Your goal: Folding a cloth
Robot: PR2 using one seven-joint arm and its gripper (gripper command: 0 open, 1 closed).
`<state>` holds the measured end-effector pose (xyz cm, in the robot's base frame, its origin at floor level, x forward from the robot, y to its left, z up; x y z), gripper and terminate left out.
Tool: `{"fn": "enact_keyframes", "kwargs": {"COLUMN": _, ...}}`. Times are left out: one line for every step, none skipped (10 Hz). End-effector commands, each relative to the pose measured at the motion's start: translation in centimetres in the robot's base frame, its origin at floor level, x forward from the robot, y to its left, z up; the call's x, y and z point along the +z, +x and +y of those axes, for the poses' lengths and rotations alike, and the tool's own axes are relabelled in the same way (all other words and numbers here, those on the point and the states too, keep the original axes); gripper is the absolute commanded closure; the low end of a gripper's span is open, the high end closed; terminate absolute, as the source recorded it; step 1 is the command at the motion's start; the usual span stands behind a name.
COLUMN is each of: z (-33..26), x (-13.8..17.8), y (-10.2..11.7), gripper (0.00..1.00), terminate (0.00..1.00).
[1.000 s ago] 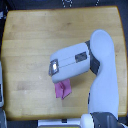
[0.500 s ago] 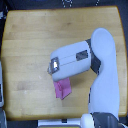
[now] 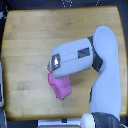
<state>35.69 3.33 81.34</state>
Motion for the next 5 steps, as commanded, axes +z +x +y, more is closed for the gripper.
{"fn": "enact_keyframes", "kwargs": {"z": -4.5, "x": 6.3, "y": 1.7, "gripper": 0.0, "terminate": 0.0}}
{"fn": "enact_keyframes", "kwargs": {"z": -5.2, "x": 7.2, "y": 3.0, "gripper": 0.0, "terminate": 0.0}}
{"fn": "enact_keyframes", "kwargs": {"z": -5.6, "x": 7.5, "y": 3.4, "gripper": 0.0, "terminate": 0.0}}
{"fn": "enact_keyframes", "kwargs": {"z": -6.4, "x": 8.5, "y": 4.8, "gripper": 0.0, "terminate": 0.0}}
{"fn": "enact_keyframes", "kwargs": {"z": -7.2, "x": 9.2, "y": 6.3, "gripper": 0.0, "terminate": 0.0}}
